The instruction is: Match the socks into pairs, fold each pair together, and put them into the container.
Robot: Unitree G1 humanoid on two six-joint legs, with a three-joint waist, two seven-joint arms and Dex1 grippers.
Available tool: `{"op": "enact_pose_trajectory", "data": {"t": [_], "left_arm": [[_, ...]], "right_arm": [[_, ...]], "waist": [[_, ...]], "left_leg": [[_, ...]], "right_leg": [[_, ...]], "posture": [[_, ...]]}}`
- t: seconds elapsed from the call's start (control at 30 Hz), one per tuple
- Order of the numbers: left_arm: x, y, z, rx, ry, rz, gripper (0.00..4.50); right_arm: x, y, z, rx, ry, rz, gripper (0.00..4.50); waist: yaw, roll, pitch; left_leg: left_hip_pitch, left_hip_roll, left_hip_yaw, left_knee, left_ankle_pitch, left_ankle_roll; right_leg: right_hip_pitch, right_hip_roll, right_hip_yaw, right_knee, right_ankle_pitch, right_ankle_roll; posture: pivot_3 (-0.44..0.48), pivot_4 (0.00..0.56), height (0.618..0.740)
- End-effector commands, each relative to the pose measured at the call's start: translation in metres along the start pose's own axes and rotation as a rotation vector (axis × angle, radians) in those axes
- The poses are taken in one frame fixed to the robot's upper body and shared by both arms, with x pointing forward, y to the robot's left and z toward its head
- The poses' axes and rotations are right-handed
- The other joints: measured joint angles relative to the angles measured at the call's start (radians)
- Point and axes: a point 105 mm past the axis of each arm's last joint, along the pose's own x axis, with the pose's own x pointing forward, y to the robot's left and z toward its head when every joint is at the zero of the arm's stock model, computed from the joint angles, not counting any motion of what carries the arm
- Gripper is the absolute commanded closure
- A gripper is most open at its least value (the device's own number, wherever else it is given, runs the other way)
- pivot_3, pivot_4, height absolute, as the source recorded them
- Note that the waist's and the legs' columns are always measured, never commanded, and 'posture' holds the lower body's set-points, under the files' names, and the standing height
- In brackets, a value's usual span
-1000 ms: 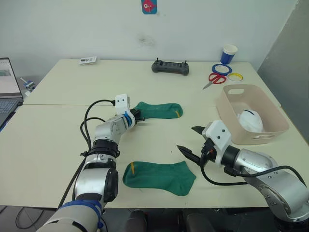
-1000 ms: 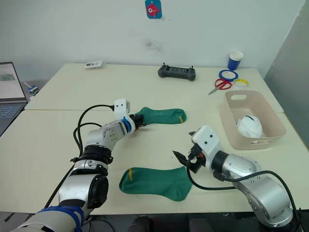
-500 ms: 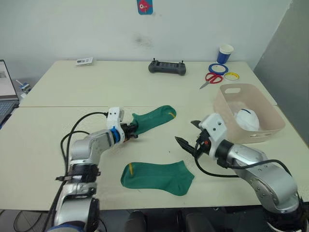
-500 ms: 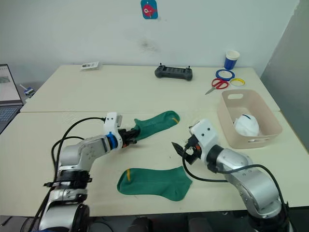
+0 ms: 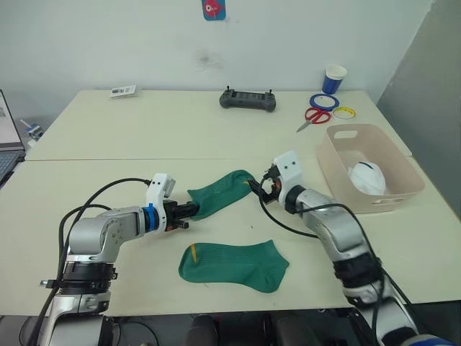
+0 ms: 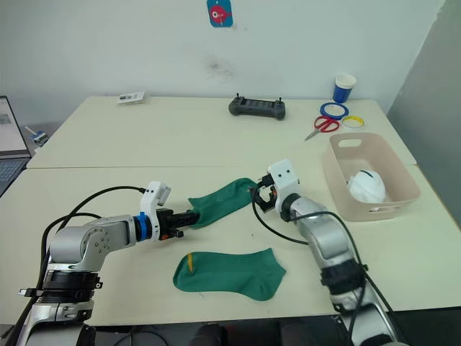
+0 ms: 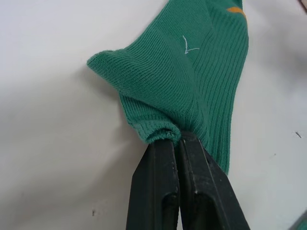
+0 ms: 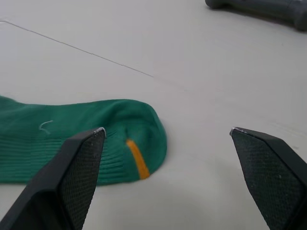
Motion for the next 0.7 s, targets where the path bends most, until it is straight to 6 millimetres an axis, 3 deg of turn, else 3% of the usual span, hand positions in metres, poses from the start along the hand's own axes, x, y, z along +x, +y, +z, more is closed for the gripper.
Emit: {"op": "enact_pose_trajectory", "data": {"t": [0.03,0.1,0.2,0.4,0.57,0.7], "left_arm": [[-0.002,0.002,-0.002,0.012,0.008,0.009,4.47],[-0.002,0.002,-0.003,0.014,0.011,0.011,4.47],[-0.002,0.001,-0.004,0.018,0.014,0.007,4.5],[0.001,0.0,-0.005,0.032,0.019,-0.001,4.5],[0.002,0.001,0.001,0.043,0.003,-0.002,4.5],[0.002,0.005,0.008,0.054,-0.019,0.015,4.5]], "right_arm": [[0.013,-0.012,0.001,-0.008,-0.03,-0.021,0.0],[0.022,-0.011,-0.008,-0.005,0.002,0.0,0.0],[0.031,-0.012,-0.016,-0.004,0.026,0.004,0.63],[0.045,0.002,-0.02,-0.006,0.049,0.074,2.77],[0.041,0.007,-0.02,-0.02,0.043,0.102,4.48],[0.026,-0.004,-0.014,-0.028,0.005,0.066,4.48]], "waist": [[0.0,0.0,0.0],[-0.003,0.0,0.0],[-0.004,0.0,0.0],[-0.004,0.0,0.0],[-0.002,0.0,0.0],[0.002,0.0,0.0]], "left_leg": [[0.0,0.0,0.0,0.0,0.0,0.0],[0.0,0.0,0.0,0.0,0.0,0.0],[0.0,0.0,0.0,0.0,0.0,0.0],[0.001,0.0,0.0,0.0,0.0,0.0],[0.001,0.0,0.0,0.0,0.0,0.0],[0.001,0.0,0.0,0.0,0.0,0.0]], "right_leg": [[0.0,0.0,0.0,0.0,0.0,-0.001],[0.0,0.0,0.0,0.0,0.001,-0.001],[0.0,0.0,0.0,0.0,0.001,-0.001],[0.0,0.0,0.0,0.001,0.0,-0.001],[0.0,0.0,0.0,0.001,0.001,-0.002],[0.001,0.0,0.0,0.001,0.001,-0.002]], "posture": [[0.0,0.15,0.74],[0.0,0.15,0.74],[0.0,0.15,0.74],[0.0,0.15,0.74],[0.0,0.15,0.74],[0.0,0.15,0.74]]}}
